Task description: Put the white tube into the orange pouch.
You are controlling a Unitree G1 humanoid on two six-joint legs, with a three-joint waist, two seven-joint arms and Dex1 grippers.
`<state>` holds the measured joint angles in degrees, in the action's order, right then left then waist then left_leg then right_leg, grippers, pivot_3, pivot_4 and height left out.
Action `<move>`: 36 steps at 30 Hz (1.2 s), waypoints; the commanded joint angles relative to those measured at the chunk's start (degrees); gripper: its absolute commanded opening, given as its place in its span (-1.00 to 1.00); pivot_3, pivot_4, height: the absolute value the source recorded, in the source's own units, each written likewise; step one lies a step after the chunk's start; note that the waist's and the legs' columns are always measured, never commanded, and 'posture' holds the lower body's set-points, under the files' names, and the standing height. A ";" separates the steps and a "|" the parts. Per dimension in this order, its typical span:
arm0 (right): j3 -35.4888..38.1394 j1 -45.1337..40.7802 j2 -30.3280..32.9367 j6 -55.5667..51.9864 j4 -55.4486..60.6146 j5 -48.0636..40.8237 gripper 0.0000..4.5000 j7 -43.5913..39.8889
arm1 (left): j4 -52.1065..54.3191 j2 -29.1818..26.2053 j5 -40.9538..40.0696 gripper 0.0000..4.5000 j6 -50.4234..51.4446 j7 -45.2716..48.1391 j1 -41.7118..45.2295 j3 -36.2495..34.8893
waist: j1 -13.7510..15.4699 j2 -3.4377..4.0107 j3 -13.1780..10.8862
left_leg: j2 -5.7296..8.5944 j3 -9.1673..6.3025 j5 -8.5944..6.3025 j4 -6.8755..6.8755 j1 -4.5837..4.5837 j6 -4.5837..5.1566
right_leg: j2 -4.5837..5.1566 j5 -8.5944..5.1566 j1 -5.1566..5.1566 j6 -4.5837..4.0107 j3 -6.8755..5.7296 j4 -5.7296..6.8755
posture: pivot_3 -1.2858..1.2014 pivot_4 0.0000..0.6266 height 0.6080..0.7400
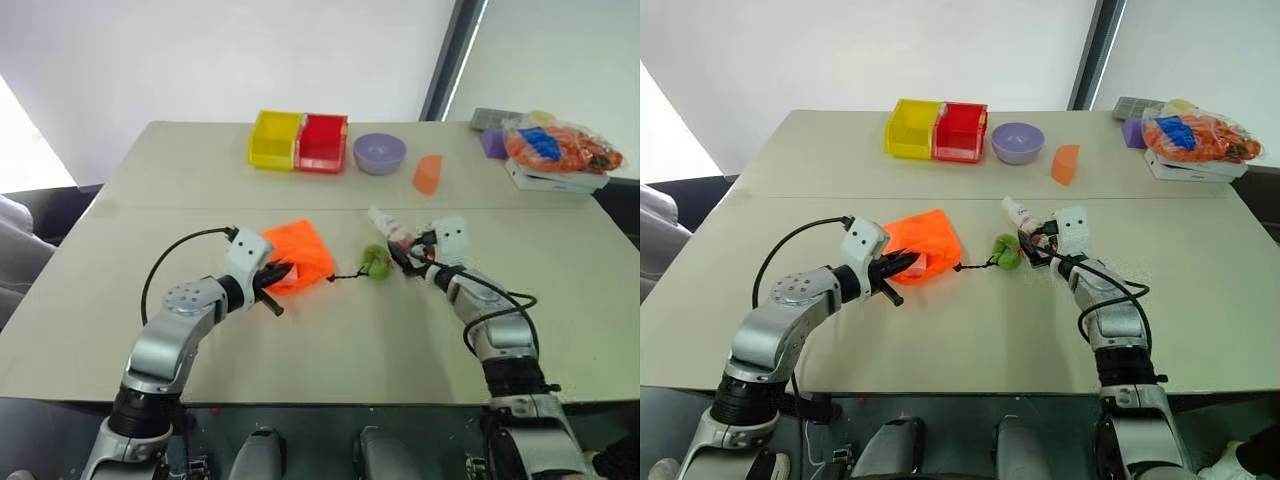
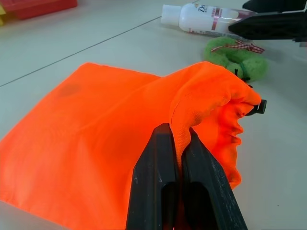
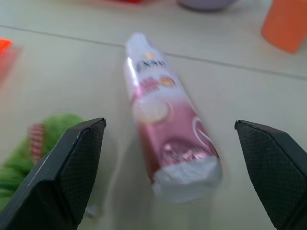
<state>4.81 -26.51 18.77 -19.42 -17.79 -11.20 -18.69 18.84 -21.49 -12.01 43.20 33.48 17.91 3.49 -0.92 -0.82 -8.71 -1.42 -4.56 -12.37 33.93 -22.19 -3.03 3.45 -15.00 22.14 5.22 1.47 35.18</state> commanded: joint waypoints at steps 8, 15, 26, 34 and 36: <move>1.54 -3.91 0.17 6.83 -6.87 -0.30 0.17 -3.35 | 1.74 -0.45 -1.14 -1.00 -0.79 -1.09 -0.02 -0.23 | -0.25 0.01 -0.01 | 0.00 -0.01 0.00 -0.01 0.03 0.00 | -0.01 0.01 0.02 0.01 0.00 0.05 | 0.03 -0.52 1.00; 1.71 -2.13 0.71 7.62 -3.41 -0.43 -0.37 -5.14 | 1.27 -0.51 -1.56 -1.00 -1.20 -1.69 -0.26 0.33 | -0.21 0.02 -0.01 | 0.00 -0.01 0.00 -0.01 0.03 0.00 | -0.01 0.01 0.02 0.01 0.00 0.05 | 0.03 -0.52 1.00; 4.84 17.79 9.11 -1.58 30.55 -11.69 -0.37 -16.81 | -1.88 0.93 -5.39 -1.00 0.07 0.10 1.86 -1.16 | 0.36 0.07 -0.02 | 0.00 -0.04 0.00 -0.02 -0.04 0.00 | -0.01 -0.07 0.00 0.11 -0.02 0.02 | 0.03 -0.52 1.00; -0.32 35.73 13.58 -12.95 53.27 -18.84 -0.37 -18.67 | -5.92 -1.03 -15.78 -1.00 6.27 8.79 5.10 -2.79 | -0.30 -0.02 -0.04 | -0.08 -0.04 -0.03 -0.01 0.04 0.01 | -0.06 -0.14 0.07 0.18 -0.02 0.01 | 0.03 -0.52 1.00; -3.21 35.73 12.90 -13.79 54.05 -16.46 -0.37 -16.42 | -6.98 -2.61 -15.90 -1.00 6.02 10.85 5.73 -1.67 | -0.30 -0.03 -0.05 | -0.08 -0.04 -0.04 0.04 0.05 0.00 | -0.06 -0.09 0.12 0.09 -0.01 -0.03 | 0.03 -0.52 1.00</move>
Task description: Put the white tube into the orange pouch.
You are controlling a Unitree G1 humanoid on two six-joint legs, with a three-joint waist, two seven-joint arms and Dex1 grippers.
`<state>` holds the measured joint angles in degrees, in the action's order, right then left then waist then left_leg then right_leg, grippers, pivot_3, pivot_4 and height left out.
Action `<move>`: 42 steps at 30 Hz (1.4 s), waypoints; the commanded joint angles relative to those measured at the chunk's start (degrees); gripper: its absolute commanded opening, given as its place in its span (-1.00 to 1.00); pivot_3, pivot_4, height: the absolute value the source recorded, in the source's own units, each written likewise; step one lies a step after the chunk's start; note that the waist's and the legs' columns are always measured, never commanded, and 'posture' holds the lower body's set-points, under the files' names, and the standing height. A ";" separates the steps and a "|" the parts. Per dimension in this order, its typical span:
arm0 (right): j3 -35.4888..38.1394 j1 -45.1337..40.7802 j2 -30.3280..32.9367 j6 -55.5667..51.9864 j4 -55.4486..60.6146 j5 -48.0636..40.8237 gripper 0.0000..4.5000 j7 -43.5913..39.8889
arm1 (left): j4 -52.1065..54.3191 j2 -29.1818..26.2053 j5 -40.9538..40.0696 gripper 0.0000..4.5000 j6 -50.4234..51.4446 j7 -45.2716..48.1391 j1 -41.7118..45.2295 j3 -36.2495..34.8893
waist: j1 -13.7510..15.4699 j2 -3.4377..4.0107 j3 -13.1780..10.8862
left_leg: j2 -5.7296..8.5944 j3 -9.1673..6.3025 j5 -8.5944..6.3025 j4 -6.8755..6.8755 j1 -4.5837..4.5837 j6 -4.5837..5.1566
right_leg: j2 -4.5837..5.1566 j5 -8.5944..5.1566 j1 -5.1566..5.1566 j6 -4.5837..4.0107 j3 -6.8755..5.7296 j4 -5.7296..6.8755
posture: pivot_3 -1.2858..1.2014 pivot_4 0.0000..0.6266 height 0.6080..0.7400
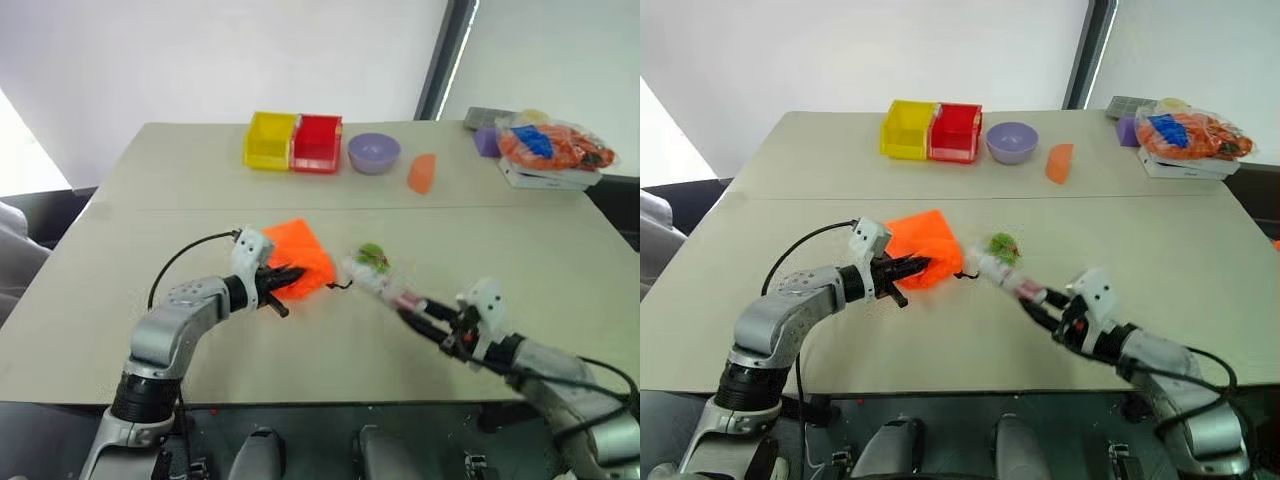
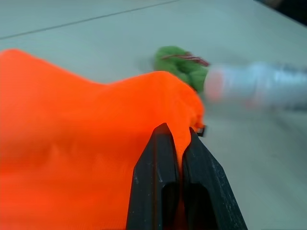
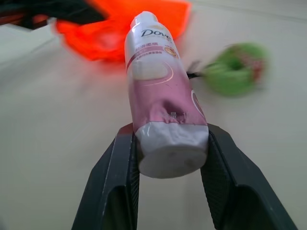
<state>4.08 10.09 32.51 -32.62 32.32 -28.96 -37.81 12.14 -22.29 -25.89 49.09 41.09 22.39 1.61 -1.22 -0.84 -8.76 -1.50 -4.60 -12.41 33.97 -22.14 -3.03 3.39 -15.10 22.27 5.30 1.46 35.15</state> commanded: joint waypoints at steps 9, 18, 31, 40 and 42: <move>-9.45 -3.10 -4.82 0.48 2.74 7.39 -0.37 8.93 | -3.74 -4.62 -2.21 -1.00 -1.04 8.21 3.34 2.34 | 0.55 0.03 0.00 | 0.09 0.09 -0.01 0.03 -0.31 -0.03 | 0.21 0.22 0.01 -0.33 -0.03 -0.91 | 0.03 -0.52 1.00; -14.97 -10.32 -11.35 0.80 -1.16 13.24 -0.37 14.29 | -2.78 -5.39 -1.96 -1.00 -1.64 9.76 3.45 3.21 | 0.23 0.02 0.02 | -0.01 0.00 -0.01 -0.32 -0.24 -0.01 | 0.00 0.18 0.00 -0.23 -0.06 -0.63 | 0.03 -0.52 1.00; -19.48 -17.74 -17.68 -3.21 -5.56 16.73 -0.37 17.81 | 0.98 -6.06 -1.42 -1.00 -1.94 9.19 1.87 6.25 | 0.15 0.02 0.02 | -0.05 -0.03 0.00 -0.24 -0.22 -0.01 | -0.07 0.20 0.04 -0.26 -0.04 -0.47 | 0.03 -0.52 1.00; -23.08 -28.47 -25.15 -8.17 -14.54 22.01 -0.37 23.37 | 2.33 -6.64 -1.82 -1.00 -2.02 9.84 1.74 7.46 | 0.22 0.01 0.02 | -0.06 -0.08 0.01 -0.18 -0.18 0.00 | -0.10 0.18 0.16 -0.27 -0.04 -0.09 | 0.03 -0.52 1.00; -23.16 -29.63 -26.47 -9.27 -15.91 22.83 -0.37 24.49 | 2.53 -6.93 -1.87 -1.00 -2.05 9.87 1.49 7.49 | 0.17 0.01 0.02 | -0.06 -0.08 0.01 -0.18 -0.18 0.00 | -0.10 0.18 0.16 -0.26 -0.04 -0.09 | 0.03 -0.52 1.00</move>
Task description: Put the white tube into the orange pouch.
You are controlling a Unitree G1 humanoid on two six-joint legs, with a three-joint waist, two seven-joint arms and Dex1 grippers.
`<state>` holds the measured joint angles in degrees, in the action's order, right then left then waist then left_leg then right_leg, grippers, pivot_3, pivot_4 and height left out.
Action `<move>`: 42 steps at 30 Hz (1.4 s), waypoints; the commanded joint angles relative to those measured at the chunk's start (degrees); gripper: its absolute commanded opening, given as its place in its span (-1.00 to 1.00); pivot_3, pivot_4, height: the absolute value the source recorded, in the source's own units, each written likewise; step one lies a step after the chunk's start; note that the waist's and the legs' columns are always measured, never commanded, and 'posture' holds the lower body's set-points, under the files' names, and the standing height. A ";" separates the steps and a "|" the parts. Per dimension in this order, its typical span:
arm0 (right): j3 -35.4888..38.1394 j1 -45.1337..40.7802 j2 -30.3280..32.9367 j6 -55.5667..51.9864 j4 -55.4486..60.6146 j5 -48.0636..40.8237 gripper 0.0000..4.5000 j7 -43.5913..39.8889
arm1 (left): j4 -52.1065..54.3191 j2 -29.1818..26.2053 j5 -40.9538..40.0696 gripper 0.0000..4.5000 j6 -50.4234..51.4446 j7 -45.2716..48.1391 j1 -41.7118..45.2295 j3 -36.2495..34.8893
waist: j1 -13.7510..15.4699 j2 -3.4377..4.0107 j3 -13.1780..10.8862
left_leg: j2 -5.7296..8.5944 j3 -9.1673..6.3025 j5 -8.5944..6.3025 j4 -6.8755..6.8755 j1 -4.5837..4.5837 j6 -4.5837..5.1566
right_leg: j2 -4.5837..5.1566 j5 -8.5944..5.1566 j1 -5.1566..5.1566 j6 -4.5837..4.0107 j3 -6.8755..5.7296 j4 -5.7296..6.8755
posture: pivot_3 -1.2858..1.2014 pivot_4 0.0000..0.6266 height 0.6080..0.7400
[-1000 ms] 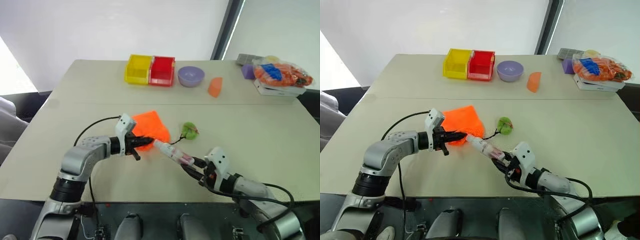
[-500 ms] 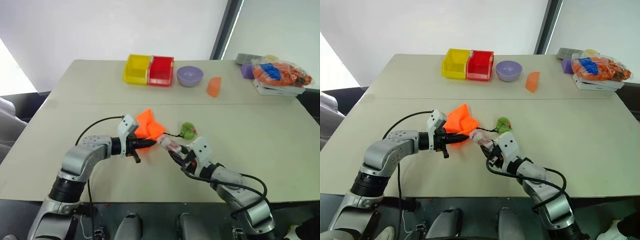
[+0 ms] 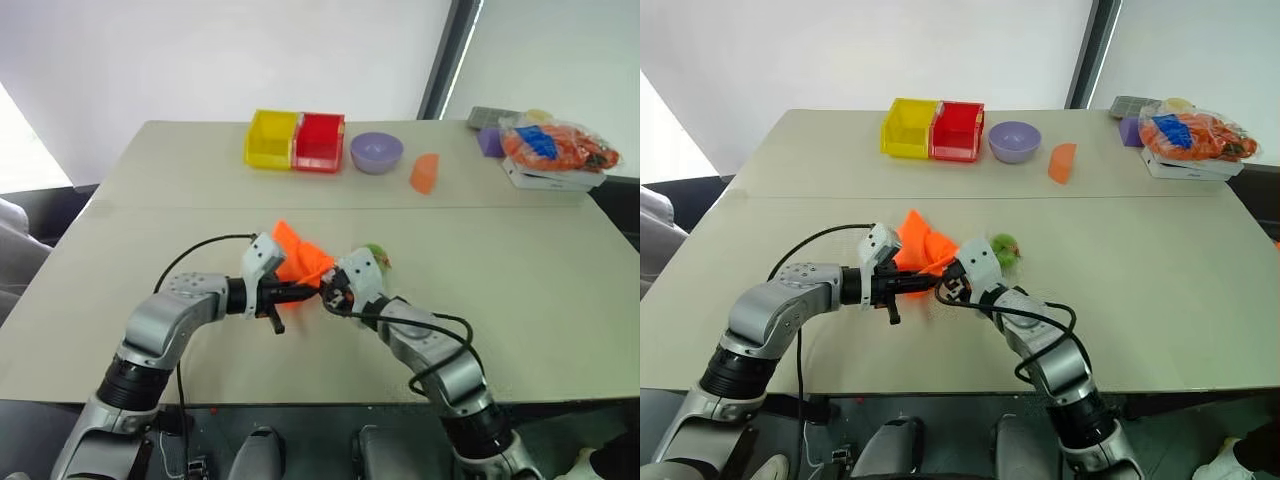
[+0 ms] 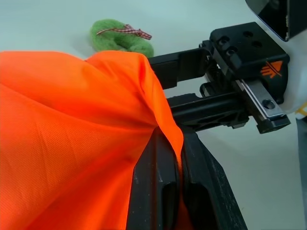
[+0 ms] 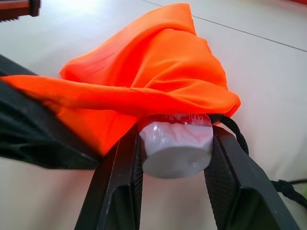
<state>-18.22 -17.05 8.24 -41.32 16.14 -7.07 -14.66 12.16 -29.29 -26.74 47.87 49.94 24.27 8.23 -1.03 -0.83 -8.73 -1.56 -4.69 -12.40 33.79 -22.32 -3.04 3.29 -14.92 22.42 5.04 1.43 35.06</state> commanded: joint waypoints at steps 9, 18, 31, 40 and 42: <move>0.53 0.00 0.35 -4.36 6.73 -1.88 0.99 -3.35 | 0.99 -2.54 0.37 -1.00 -3.04 1.18 -1.80 -0.50 | 0.00 0.00 0.00 | -0.01 0.00 0.00 -0.01 0.00 0.00 | -0.01 -0.01 0.02 0.00 0.00 0.04 | 0.03 -0.52 1.00; 6.69 8.00 14.32 -5.03 22.63 -10.10 0.99 -15.72 | -5.58 -6.92 2.90 -1.00 -8.33 2.89 -1.59 -2.31 | 0.01 0.00 0.00 | -0.02 -0.01 0.00 0.00 0.00 0.00 | 0.00 -0.14 0.04 0.19 -0.01 0.03 | 0.03 -0.52 1.00; 9.61 0.24 20.23 4.80 3.22 -1.46 0.99 -13.20 | -8.22 -9.58 3.56 -1.00 -12.42 6.72 -1.71 -2.31 | 0.22 0.00 -0.01 | -0.02 0.08 -0.01 -0.02 -0.09 0.00 | 0.10 0.00 0.10 -0.07 -0.01 -0.15 | 0.03 -0.52 1.00; 10.09 4.61 21.63 5.73 11.00 -10.55 0.64 -23.68 | -5.43 -7.24 2.37 -1.00 -10.89 5.21 -2.28 -2.49 | 0.19 -0.01 -0.01 | -0.03 0.08 0.00 -0.15 -0.06 0.01 | 0.02 -0.10 0.09 0.12 -0.01 -0.08 | 0.03 -0.52 1.00; 9.04 6.04 21.88 3.45 13.98 -12.29 0.21 -24.65 | -4.98 -6.97 2.11 -1.00 -10.39 5.13 -2.20 -2.48 | 0.19 -0.02 -0.01 | -0.03 0.06 0.00 -0.13 -0.03 0.01 | 0.03 -0.12 0.04 0.15 -0.01 -0.08 | 0.03 -0.52 1.00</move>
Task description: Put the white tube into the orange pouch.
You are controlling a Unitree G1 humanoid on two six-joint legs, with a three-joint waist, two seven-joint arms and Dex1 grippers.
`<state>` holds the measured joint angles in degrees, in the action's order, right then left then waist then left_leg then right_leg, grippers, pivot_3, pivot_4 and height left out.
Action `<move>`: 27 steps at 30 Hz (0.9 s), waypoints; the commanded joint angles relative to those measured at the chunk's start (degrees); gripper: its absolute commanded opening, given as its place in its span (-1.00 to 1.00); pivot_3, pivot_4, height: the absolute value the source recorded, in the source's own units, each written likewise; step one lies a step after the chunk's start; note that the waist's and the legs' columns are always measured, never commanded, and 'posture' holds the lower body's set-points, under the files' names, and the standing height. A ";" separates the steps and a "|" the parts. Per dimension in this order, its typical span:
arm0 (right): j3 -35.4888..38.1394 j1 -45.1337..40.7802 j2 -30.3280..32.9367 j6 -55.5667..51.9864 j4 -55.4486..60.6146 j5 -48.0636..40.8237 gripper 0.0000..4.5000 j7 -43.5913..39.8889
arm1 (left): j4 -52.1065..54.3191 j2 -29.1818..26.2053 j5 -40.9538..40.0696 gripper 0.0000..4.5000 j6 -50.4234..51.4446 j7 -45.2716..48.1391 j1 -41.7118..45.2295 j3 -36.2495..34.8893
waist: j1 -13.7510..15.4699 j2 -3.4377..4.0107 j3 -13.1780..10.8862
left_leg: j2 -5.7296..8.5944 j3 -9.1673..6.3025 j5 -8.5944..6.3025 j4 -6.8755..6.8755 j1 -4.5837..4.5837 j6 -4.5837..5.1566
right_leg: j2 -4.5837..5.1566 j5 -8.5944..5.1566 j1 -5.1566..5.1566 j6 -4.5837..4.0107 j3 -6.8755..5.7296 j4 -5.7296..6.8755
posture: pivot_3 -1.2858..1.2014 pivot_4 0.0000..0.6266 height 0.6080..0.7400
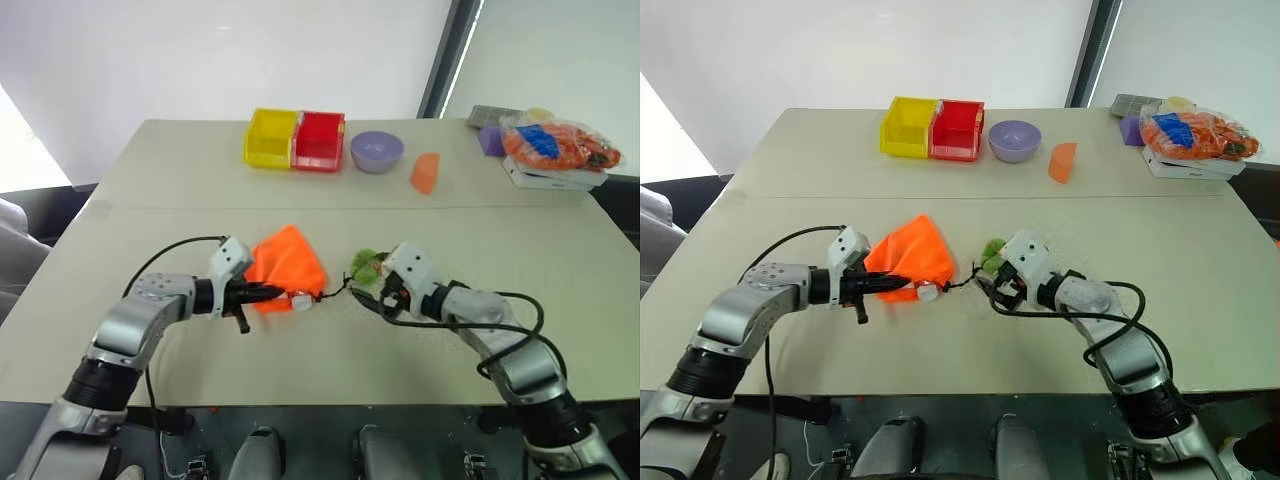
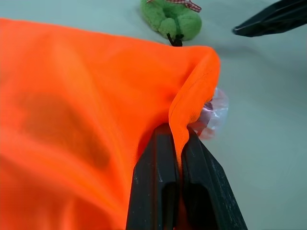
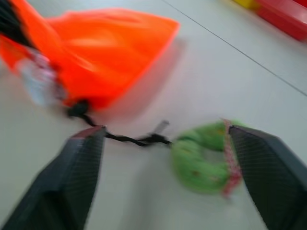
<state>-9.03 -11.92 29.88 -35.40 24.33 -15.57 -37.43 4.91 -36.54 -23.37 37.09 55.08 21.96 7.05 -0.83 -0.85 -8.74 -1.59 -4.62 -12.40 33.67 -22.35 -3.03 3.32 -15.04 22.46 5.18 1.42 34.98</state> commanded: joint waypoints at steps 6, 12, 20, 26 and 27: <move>-10.35 -0.06 -3.23 -2.46 5.80 3.34 -0.97 3.81 | 3.80 0.94 -2.36 -1.00 1.98 -0.02 0.20 -0.90 | -0.29 -0.01 0.00 | -0.01 -0.01 -0.01 0.12 0.03 -0.01 | 0.01 -0.02 0.00 0.03 0.00 0.00 | 0.03 -0.52 1.00; -13.53 -4.74 -10.65 -4.10 -2.35 6.84 -0.97 8.83 | 4.91 1.34 -2.98 -1.00 3.06 0.05 0.09 -0.57 | -0.17 -0.01 0.00 | -0.01 -0.02 -0.01 0.13 0.00 -0.02 | 0.03 0.03 0.07 -0.07 0.00 0.00 | 0.03 -0.52 1.00; -14.11 -9.01 -16.17 -3.11 -10.48 9.74 -0.97 12.18 | 5.26 1.47 -3.12 -1.00 3.39 -0.37 -0.36 -0.89 | -0.18 -0.01 0.00 | -0.01 -0.02 0.00 0.09 -0.02 -0.01 | -0.02 0.11 0.07 -0.18 0.00 0.04 | 0.03 -0.52 1.00; -11.65 -6.72 -12.72 -2.65 -5.34 8.86 -0.97 9.39 | 5.37 0.59 -2.56 -1.00 3.12 -0.17 -1.04 -0.93 | -0.17 -0.01 0.00 | -0.01 -0.02 0.00 0.09 -0.02 -0.01 | -0.02 0.11 0.07 -0.18 0.00 0.07 | 0.03 -0.52 1.00; -10.64 -5.66 -10.76 -2.56 -3.09 8.15 -0.97 7.92 | 5.25 0.31 -2.09 -1.00 2.81 -0.10 -1.15 -0.61 | -0.04 0.01 -0.01 | -0.01 -0.03 0.00 0.09 -0.02 -0.01 | -0.02 0.11 0.07 -0.18 0.00 0.06 | 0.03 -0.52 1.00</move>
<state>-22.43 -18.22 17.28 -39.15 16.31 -6.23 -27.64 8.51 -35.35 -25.55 40.67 54.75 20.77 7.23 -0.87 -0.84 -8.75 -1.59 -4.65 -12.40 33.76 -22.39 -3.04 3.30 -14.94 22.53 5.03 1.42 35.04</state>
